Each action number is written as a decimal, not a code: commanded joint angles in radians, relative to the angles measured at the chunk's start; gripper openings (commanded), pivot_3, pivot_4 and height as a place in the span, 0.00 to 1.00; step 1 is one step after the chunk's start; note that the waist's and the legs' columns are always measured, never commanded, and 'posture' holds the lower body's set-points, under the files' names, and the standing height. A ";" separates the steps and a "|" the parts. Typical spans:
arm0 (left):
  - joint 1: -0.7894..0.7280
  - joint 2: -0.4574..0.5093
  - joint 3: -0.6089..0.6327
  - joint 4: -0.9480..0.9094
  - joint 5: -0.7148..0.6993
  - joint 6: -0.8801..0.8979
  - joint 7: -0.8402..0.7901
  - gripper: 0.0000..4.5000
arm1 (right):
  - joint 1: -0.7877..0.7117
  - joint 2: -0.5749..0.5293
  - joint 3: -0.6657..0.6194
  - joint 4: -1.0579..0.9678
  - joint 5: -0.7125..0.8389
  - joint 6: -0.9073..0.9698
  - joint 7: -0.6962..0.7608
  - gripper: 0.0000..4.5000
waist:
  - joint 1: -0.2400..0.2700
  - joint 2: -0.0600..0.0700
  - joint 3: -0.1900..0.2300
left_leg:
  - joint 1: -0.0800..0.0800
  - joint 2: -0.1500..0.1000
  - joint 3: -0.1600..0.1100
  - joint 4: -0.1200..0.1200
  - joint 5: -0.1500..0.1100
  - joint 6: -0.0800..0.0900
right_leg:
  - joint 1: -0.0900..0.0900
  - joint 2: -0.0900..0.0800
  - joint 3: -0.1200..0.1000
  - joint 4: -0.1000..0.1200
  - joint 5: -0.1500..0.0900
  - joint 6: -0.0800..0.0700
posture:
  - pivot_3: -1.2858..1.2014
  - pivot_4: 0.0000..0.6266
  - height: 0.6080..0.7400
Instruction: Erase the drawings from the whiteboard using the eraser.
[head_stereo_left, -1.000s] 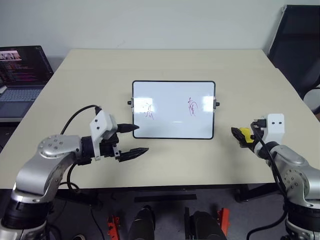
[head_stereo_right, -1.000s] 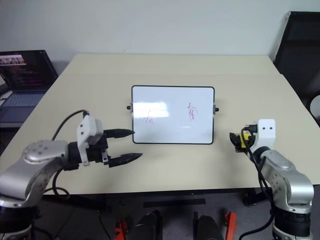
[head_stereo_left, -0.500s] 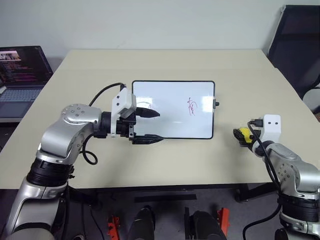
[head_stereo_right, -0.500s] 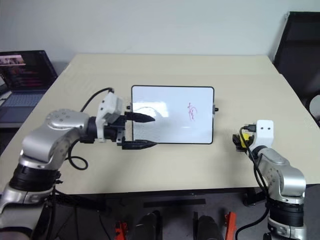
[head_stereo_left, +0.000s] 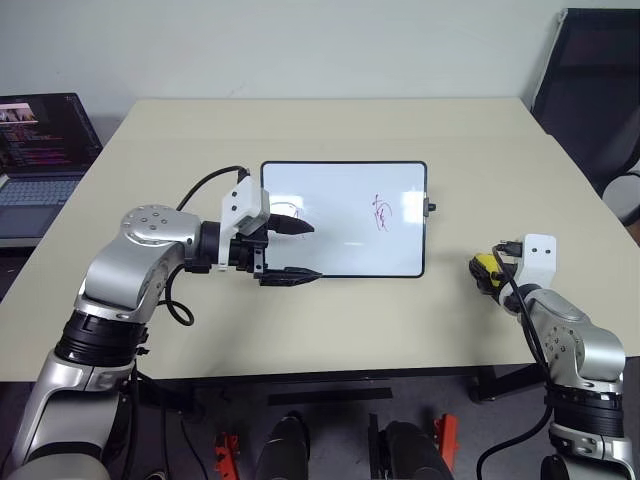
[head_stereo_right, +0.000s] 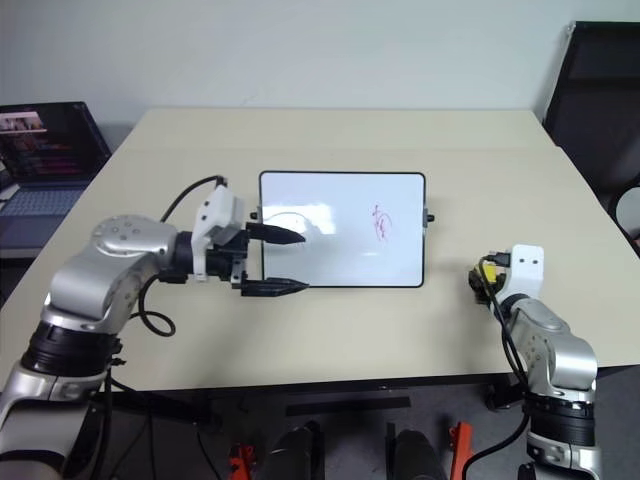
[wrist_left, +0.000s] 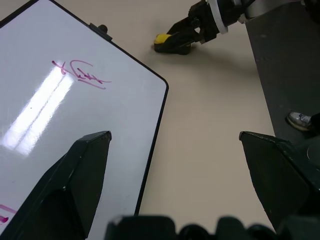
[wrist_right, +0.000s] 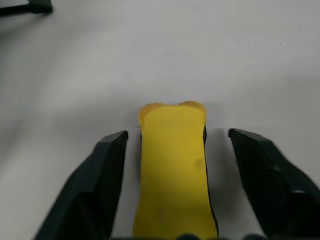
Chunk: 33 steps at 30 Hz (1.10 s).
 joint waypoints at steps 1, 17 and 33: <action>0.010 0.019 0.042 -0.006 0.002 -0.021 -0.007 1.00 | -0.021 -0.002 -0.010 0.000 -0.005 -0.035 0.007 0.47 | 0.000 0.000 0.000 | 0.000 0.000 0.000 0.000 0.000 0.000 | 0.000 0.000 0.000 0.000 0.000 0.000 | 0.52 0.24 1.00; 0.026 -0.001 0.094 -0.015 0.019 0.047 0.170 1.00 | -0.006 -0.072 0.169 -0.345 0.044 0.008 0.182 0.27 | -0.004 0.001 0.001 | 0.000 0.000 0.000 0.000 0.000 0.000 | 0.000 0.000 0.000 0.001 0.000 0.000 | 0.52 0.24 1.00; 0.030 -0.025 0.073 0.005 0.055 0.070 0.201 1.00 | -0.466 -0.059 0.524 0.008 -0.238 -0.181 0.232 0.27 | -0.007 0.001 0.001 | 0.000 0.000 0.000 0.001 0.001 0.001 | -0.001 0.000 0.000 0.000 0.002 0.001 | 0.52 0.24 1.00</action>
